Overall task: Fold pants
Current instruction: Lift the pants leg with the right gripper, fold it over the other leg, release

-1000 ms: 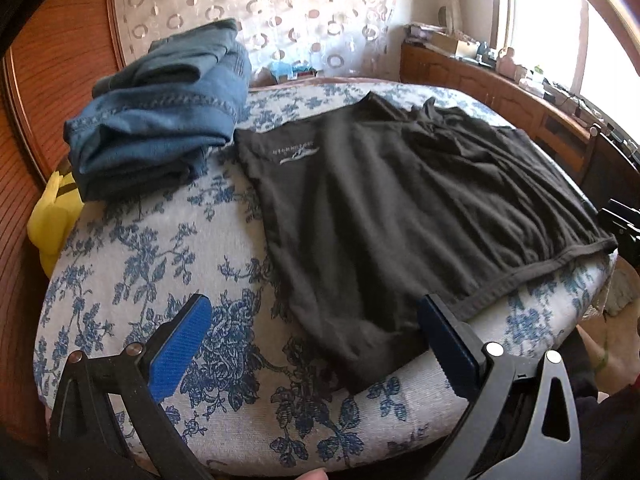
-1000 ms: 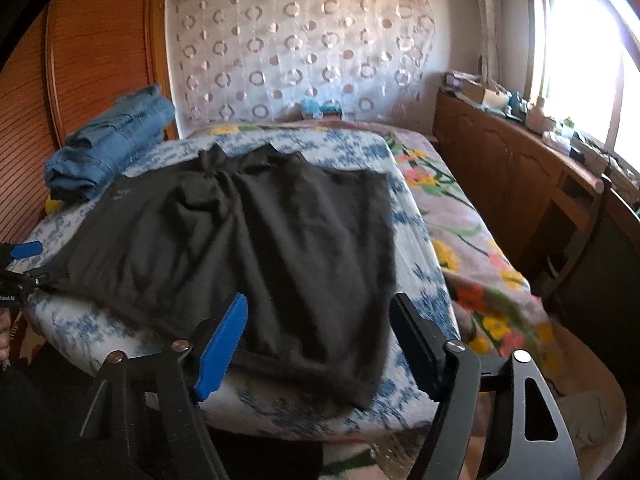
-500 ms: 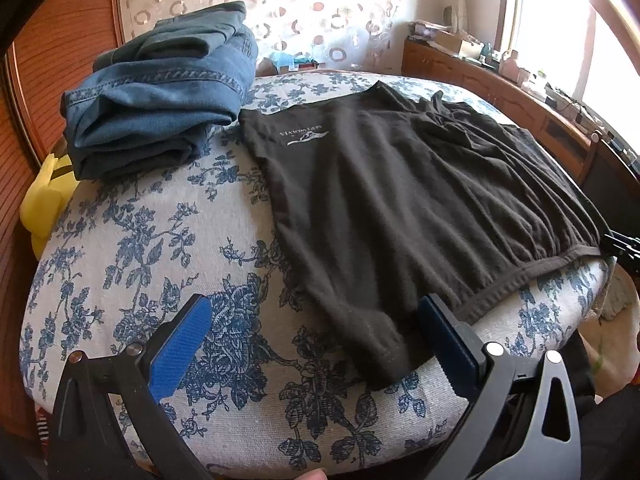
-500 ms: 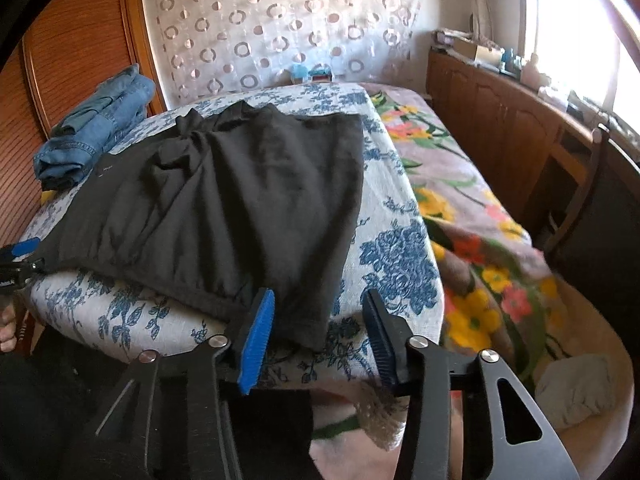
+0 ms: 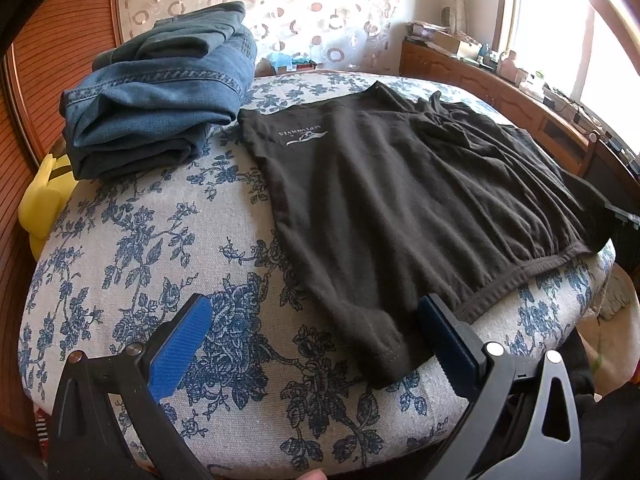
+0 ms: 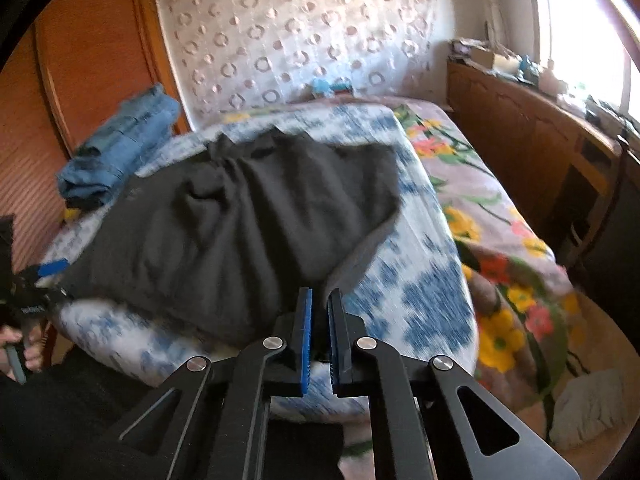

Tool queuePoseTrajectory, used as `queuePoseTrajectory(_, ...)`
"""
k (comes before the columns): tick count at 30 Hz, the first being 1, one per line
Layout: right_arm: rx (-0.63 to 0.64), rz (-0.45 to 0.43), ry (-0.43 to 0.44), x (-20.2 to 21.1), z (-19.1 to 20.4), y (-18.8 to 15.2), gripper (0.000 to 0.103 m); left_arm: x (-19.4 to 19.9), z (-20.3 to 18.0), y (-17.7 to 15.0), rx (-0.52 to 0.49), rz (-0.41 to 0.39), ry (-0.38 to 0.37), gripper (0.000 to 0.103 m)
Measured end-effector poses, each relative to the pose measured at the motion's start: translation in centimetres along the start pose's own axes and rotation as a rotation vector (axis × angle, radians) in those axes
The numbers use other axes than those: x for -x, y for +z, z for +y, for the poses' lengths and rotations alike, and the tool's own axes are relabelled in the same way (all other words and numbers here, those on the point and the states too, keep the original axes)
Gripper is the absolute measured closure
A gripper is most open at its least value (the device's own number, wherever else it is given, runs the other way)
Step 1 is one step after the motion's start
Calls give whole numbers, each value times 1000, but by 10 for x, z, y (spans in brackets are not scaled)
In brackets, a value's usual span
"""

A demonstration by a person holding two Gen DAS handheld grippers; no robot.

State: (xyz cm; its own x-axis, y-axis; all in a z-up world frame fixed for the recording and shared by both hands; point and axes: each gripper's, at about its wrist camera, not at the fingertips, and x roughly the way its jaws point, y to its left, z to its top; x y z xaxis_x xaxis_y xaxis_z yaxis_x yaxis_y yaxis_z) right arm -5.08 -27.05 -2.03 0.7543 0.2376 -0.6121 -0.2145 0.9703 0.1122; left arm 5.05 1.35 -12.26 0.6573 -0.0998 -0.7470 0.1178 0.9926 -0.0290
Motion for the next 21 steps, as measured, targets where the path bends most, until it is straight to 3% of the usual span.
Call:
queuePoseTrajectory(8, 105, -58, 94, -9, 41, 18, 97, 8, 9, -1, 13, -8, -4, 0)
queuePoseTrajectory(21, 190, -33, 229, -38, 74, 37, 96, 18, 25, -4, 28, -23, 5, 0)
